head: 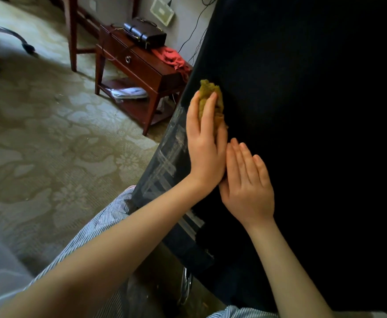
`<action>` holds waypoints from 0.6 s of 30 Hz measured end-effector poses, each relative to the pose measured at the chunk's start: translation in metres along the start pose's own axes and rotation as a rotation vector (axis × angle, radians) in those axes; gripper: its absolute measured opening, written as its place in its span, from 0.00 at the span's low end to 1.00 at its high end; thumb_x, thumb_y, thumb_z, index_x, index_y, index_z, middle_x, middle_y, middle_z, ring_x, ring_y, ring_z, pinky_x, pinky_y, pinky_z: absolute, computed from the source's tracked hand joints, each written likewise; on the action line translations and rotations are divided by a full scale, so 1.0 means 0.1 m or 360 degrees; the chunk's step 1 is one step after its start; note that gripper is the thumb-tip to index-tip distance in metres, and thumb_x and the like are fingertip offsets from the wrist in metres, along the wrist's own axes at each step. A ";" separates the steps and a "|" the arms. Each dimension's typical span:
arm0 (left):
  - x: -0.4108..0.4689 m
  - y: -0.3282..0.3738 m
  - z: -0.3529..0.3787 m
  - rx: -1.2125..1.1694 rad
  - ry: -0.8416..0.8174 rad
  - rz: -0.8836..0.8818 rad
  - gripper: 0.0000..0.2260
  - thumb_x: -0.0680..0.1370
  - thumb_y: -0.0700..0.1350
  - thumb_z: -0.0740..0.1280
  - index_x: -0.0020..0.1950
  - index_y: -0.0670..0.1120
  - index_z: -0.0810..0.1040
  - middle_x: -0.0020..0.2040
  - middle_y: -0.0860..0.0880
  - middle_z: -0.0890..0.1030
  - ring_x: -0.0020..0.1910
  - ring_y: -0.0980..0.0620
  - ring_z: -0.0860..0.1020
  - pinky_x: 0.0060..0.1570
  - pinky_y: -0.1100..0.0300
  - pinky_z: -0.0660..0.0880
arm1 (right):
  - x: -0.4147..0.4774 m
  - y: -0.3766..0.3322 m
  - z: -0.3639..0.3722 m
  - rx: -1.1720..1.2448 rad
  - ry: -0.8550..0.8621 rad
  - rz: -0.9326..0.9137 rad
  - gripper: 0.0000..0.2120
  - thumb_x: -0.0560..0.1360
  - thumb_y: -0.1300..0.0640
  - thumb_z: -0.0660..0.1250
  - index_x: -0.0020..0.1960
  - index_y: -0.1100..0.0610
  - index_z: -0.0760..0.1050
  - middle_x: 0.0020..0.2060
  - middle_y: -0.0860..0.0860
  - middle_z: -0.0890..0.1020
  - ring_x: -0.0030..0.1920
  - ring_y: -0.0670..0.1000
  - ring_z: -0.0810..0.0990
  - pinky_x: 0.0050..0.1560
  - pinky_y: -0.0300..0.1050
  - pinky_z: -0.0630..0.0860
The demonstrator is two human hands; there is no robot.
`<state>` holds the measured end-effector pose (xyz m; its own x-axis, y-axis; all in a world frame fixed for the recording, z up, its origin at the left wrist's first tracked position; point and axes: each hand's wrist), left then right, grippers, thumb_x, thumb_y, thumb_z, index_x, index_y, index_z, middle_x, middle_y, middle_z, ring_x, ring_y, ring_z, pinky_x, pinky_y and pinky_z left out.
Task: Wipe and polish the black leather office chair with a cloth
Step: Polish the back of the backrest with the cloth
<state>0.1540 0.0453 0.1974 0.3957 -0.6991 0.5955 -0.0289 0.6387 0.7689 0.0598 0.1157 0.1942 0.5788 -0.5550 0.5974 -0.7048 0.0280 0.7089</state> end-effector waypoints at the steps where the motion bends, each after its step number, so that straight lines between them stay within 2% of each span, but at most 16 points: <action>1: 0.03 0.01 0.00 -0.0007 -0.0021 0.0065 0.20 0.77 0.39 0.59 0.70 0.38 0.66 0.71 0.37 0.62 0.71 0.54 0.57 0.72 0.63 0.56 | -0.01 0.00 -0.01 0.0012 0.0004 0.0012 0.25 0.80 0.54 0.54 0.73 0.66 0.55 0.69 0.58 0.64 0.70 0.54 0.64 0.71 0.49 0.56; 5: 0.00 -0.11 -0.06 -0.0038 -0.0081 0.0303 0.19 0.77 0.36 0.60 0.68 0.41 0.65 0.71 0.36 0.61 0.72 0.48 0.59 0.71 0.54 0.60 | -0.05 0.04 -0.02 0.0060 0.0018 -0.0085 0.23 0.79 0.57 0.53 0.72 0.65 0.59 0.68 0.59 0.65 0.69 0.55 0.64 0.71 0.50 0.55; 11: -0.32 -0.42 -0.16 0.0076 -0.0095 0.0332 0.15 0.80 0.40 0.57 0.67 0.42 0.65 0.69 0.40 0.60 0.73 0.53 0.58 0.71 0.55 0.60 | -0.10 0.08 -0.02 0.0060 0.0051 -0.0215 0.18 0.79 0.58 0.54 0.67 0.60 0.69 0.66 0.56 0.71 0.67 0.55 0.66 0.71 0.51 0.54; 15: -0.64 -0.73 -0.31 0.0221 -0.0134 0.0078 0.20 0.77 0.38 0.57 0.70 0.45 0.62 0.70 0.43 0.58 0.73 0.52 0.57 0.72 0.59 0.55 | -0.13 0.10 -0.03 0.0045 0.0056 -0.0243 0.17 0.78 0.59 0.55 0.65 0.60 0.71 0.64 0.55 0.75 0.67 0.55 0.67 0.71 0.51 0.55; 17: -0.82 -0.90 -0.40 0.0303 -0.0147 -0.0150 0.22 0.77 0.39 0.56 0.72 0.46 0.60 0.72 0.47 0.56 0.73 0.53 0.54 0.73 0.60 0.53 | -0.14 0.11 -0.02 0.0045 0.0069 -0.0248 0.17 0.78 0.59 0.55 0.64 0.60 0.72 0.64 0.55 0.76 0.67 0.55 0.67 0.71 0.51 0.55; 18: -0.89 -0.97 -0.46 0.0342 -0.0144 -0.0307 0.23 0.77 0.39 0.56 0.73 0.47 0.60 0.73 0.47 0.55 0.73 0.54 0.53 0.73 0.58 0.53 | -0.14 0.12 -0.02 0.0048 0.0079 -0.0246 0.16 0.77 0.59 0.56 0.64 0.59 0.72 0.63 0.55 0.76 0.67 0.55 0.67 0.71 0.51 0.55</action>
<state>0.1637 0.0607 0.0592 0.3295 -0.8329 0.4447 -0.1584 0.4155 0.8957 0.0446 0.1258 0.1948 0.7003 -0.5092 0.5003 -0.6173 -0.0798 0.7827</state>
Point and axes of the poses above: each hand's wrist, its own x-axis towards the middle knuckle, its own z-axis out of the palm, y = z × x
